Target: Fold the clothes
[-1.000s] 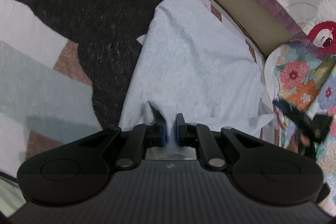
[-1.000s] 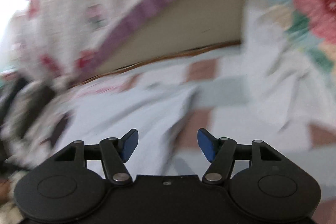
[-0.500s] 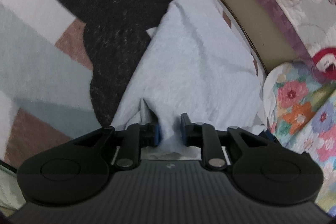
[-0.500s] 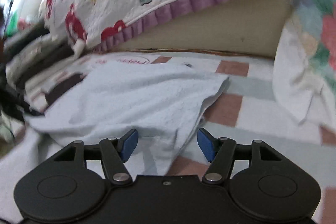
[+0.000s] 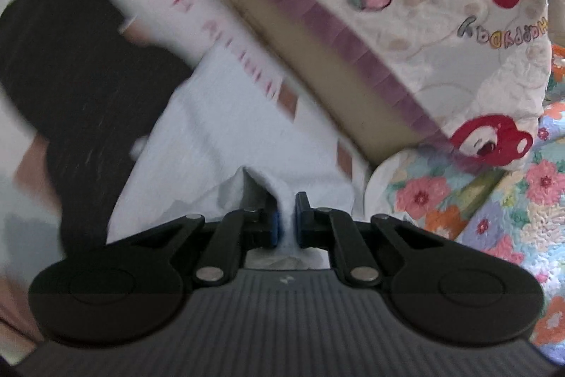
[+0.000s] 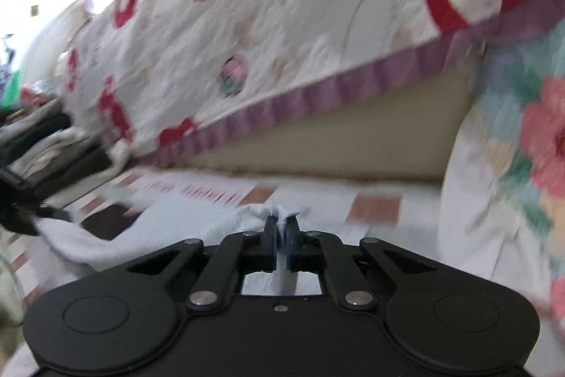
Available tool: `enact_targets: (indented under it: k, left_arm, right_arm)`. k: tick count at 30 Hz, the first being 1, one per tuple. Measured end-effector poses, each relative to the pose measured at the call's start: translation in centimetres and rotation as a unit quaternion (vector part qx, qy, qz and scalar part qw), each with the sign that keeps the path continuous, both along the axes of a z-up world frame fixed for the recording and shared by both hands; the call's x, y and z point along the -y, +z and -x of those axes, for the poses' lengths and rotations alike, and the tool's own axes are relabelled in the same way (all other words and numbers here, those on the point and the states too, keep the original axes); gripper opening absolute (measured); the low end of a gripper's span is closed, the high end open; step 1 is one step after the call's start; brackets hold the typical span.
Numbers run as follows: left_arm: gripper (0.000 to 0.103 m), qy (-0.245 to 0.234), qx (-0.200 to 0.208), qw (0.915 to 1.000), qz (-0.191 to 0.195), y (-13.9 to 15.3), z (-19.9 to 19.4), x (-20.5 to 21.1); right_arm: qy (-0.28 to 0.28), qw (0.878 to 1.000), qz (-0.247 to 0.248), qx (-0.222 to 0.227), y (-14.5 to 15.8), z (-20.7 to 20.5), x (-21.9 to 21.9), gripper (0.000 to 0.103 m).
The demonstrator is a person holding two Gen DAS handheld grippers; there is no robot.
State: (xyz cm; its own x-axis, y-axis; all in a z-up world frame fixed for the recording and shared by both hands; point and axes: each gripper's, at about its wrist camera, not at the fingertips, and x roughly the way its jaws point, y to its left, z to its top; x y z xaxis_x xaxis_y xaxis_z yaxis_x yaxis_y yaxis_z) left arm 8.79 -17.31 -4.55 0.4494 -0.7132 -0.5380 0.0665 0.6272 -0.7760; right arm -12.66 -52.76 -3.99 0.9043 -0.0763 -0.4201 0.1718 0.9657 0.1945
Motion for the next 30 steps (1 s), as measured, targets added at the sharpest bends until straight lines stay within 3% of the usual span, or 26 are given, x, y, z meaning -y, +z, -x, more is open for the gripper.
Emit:
enact_targets:
  k: [2, 5, 7, 8, 10, 12, 14, 16, 20, 22, 25, 26, 28, 30]
  left_arm:
    - [0.008, 0.015, 0.001, 0.9999, 0.002, -0.2, -2.4, 0.8]
    - [0.008, 0.042, -0.014, 0.9986, -0.029, -2.2, -6.0, 2.2]
    - [0.008, 0.049, -0.034, 0.9965, -0.060, -3.8, -7.5, 3.0]
    - [0.008, 0.046, -0.036, 0.9963, -0.063, -4.1, -7.6, 3.0]
    - [0.008, 0.039, -0.040, 0.9959, -0.071, -4.8, -7.9, 3.0]
    - [0.009, 0.033, -0.044, 0.9954, -0.078, -5.4, -8.1, 3.0]
    - [0.009, 0.026, -0.048, 0.9948, -0.086, -6.0, -8.4, 3.0]
    - [0.010, 0.025, -0.056, 0.9947, -0.082, -6.7, -8.6, 2.9]
    - [0.010, 0.033, -0.059, 0.9947, -0.077, -7.6, -8.7, 3.1]
    - [0.010, 0.034, -0.055, 0.9947, -0.080, -7.5, -8.5, 3.2]
    - [0.010, 0.032, -0.059, 0.9948, -0.076, -7.6, -8.7, 3.1]
    - [0.010, 0.031, -0.064, 0.9949, -0.071, -7.6, -8.8, 2.9]
    - [0.010, 0.033, -0.078, 0.9947, -0.059, -7.8, -9.0, 2.5]
    - [0.010, 0.037, -0.095, 0.9938, -0.043, -8.1, -9.3, 2.1]
  right_arm:
    - [-0.017, 1.000, 0.004, -0.014, 0.0, -2.6, 1.7, 0.005]
    - [-0.048, 0.998, 0.008, -0.037, -1.6, -6.0, 3.5, 0.007]
    - [-0.078, 0.993, 0.004, -0.086, -3.0, -8.0, 4.0, 0.014]
    - [-0.097, 0.989, 0.003, -0.112, -3.7, -8.7, 3.9, 0.017]
    - [-0.108, 0.988, -0.006, -0.115, -3.7, -8.0, 2.7, 0.017]
    - [-0.059, 0.994, -0.016, -0.093, -3.0, -5.6, 0.0, 0.020]
    - [-0.002, 0.997, -0.011, -0.079, -2.4, -2.8, -3.1, 0.048]
    - [0.065, 0.995, 0.005, -0.073, -1.9, 0.2, -6.6, 0.058]
    - [0.165, 0.981, 0.032, -0.100, -1.7, 4.7, -11.4, 0.060]
    - [0.179, 0.970, 0.110, -0.124, -2.2, 5.3, -13.3, 0.058]
    - [0.199, 0.941, 0.224, -0.158, -2.9, 6.2, -16.2, 0.058]
    - [0.207, 0.934, 0.241, -0.161, -3.3, 6.2, -16.5, 0.058]
    - [0.209, 0.927, 0.261, -0.169, -3.5, 5.8, -17.1, 0.058]
    - [0.212, 0.934, 0.237, -0.161, -2.8, 5.1, -17.1, 0.059]
